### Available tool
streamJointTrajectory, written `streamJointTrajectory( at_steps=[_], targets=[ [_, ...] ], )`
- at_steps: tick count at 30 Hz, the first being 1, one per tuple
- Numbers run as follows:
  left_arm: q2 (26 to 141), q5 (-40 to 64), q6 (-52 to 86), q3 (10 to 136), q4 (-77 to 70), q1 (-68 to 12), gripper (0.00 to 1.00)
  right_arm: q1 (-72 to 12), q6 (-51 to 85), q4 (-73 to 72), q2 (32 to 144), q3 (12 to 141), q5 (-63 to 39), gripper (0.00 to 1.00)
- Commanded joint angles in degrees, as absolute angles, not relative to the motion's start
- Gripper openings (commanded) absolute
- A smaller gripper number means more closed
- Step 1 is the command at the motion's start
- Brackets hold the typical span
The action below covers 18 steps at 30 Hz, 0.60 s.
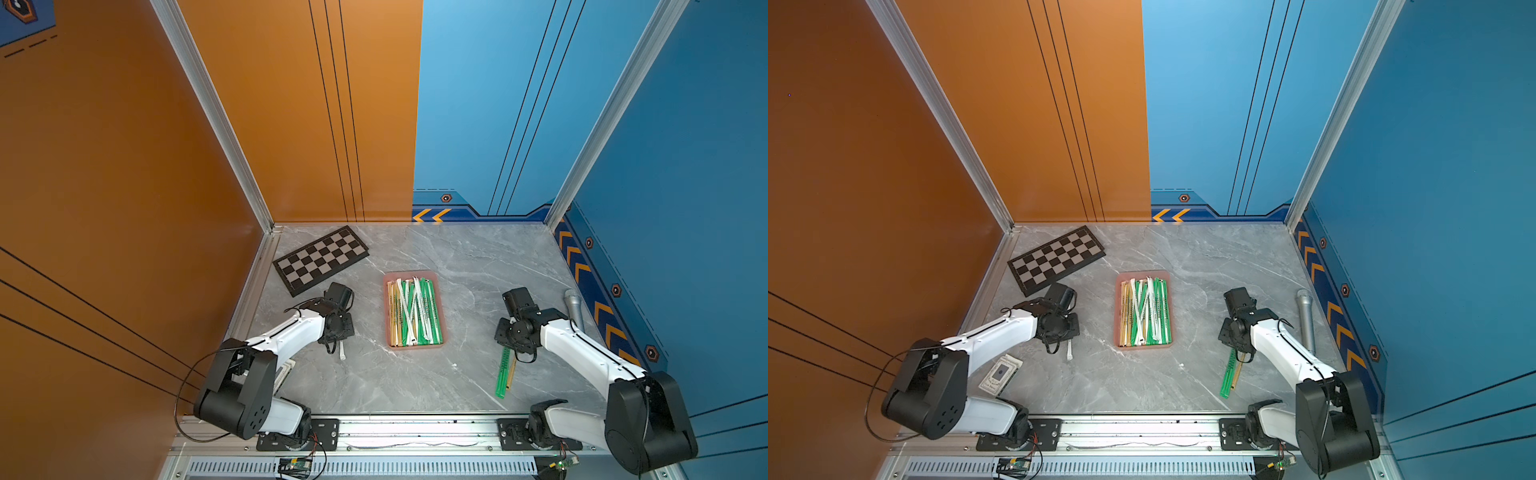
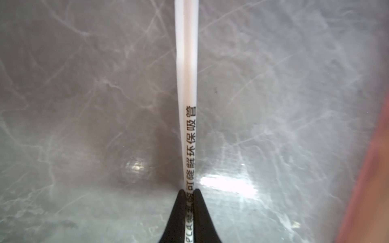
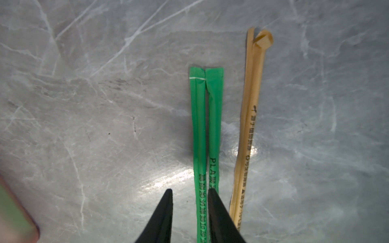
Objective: Put the straws into the storage box
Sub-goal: Pick up the straw from the center of the board, then place the straw in the storage box.
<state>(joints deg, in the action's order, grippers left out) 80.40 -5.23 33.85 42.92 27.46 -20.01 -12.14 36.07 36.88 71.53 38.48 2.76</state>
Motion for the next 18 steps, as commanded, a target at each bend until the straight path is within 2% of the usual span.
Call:
streamJointTrajectory(
  at_steps=[1, 9, 18],
  targets=[
    [77.2, -3.1, 35.7, 46.3, 26.9, -21.8, 0.10, -12.8, 37.3, 36.6, 72.7, 37.5, 2.4, 0.31],
    [74.8, 1.3, 39.5, 50.3, 21.1, -27.1, 0.10, -13.6, 37.7, 35.0, 74.2, 36.6, 2.1, 0.29],
    [81.9, 6.6, 44.1, 52.0, 8.4, -33.4, 0.10, -14.1, 37.7, 34.3, 75.9, 36.2, 2.3, 0.26]
  ],
)
